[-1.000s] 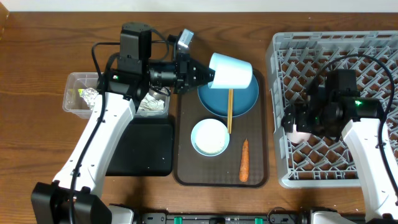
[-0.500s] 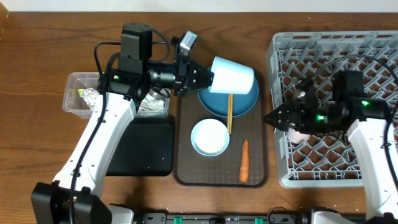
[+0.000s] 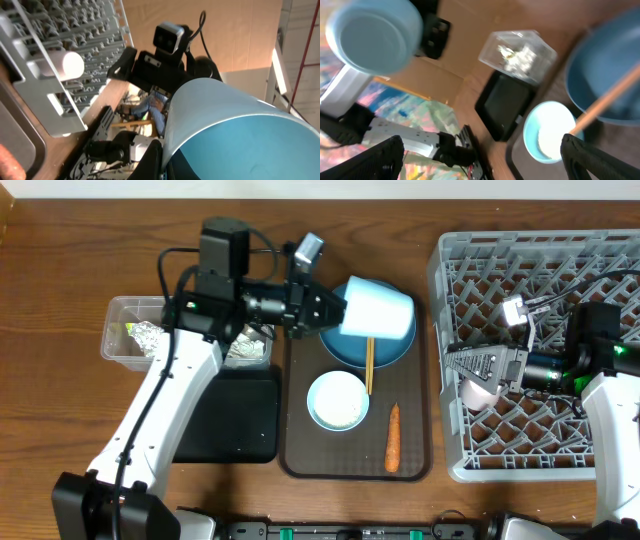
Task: Sort waste into correct bins and load items into the dishwasher rack
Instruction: 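Lift the light-blue cup and tilt it toward the right gripper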
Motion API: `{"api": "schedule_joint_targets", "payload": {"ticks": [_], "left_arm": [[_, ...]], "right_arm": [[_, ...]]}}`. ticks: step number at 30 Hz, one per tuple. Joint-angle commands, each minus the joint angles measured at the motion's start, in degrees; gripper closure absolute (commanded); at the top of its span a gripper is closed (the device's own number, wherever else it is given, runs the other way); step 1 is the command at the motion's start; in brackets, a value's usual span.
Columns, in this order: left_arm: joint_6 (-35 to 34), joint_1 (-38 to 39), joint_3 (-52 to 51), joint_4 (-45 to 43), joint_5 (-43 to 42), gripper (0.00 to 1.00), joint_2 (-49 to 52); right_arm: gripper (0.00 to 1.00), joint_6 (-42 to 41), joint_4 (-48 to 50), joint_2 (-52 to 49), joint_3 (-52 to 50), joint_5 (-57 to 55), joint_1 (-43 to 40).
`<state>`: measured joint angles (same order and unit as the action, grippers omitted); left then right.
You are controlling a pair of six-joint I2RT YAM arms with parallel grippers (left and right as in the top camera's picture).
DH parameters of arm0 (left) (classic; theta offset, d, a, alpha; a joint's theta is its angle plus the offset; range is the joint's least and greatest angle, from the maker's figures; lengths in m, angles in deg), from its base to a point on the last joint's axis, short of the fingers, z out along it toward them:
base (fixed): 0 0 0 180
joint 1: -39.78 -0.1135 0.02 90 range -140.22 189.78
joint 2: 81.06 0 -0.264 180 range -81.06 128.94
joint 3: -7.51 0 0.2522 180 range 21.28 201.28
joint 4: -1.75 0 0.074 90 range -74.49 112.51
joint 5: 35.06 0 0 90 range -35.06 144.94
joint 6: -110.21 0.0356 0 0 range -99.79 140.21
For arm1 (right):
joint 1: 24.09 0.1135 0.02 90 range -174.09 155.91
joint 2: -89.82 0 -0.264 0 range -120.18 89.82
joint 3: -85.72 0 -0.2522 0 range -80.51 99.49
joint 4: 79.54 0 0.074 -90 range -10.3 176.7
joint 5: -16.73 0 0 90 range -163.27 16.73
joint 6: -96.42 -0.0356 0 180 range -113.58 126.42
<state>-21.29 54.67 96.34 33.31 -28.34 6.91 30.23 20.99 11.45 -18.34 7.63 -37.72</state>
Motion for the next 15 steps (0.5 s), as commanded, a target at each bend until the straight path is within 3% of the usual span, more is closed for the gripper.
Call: {"api": "schedule_joint_targets", "payload": {"ticks": [1,15], "left_arm": [[1.38,2.51,0.15,0.00,-1.42,0.94,-0.31],[3.15,7.04,0.15,0.17,4.72,0.94,-0.31]], "right_arm": [[0.01,5.84,0.35,0.37,0.52,8.50,1.88],[0.01,5.81,3.80,5.07,0.83,8.50,5.84]]}}
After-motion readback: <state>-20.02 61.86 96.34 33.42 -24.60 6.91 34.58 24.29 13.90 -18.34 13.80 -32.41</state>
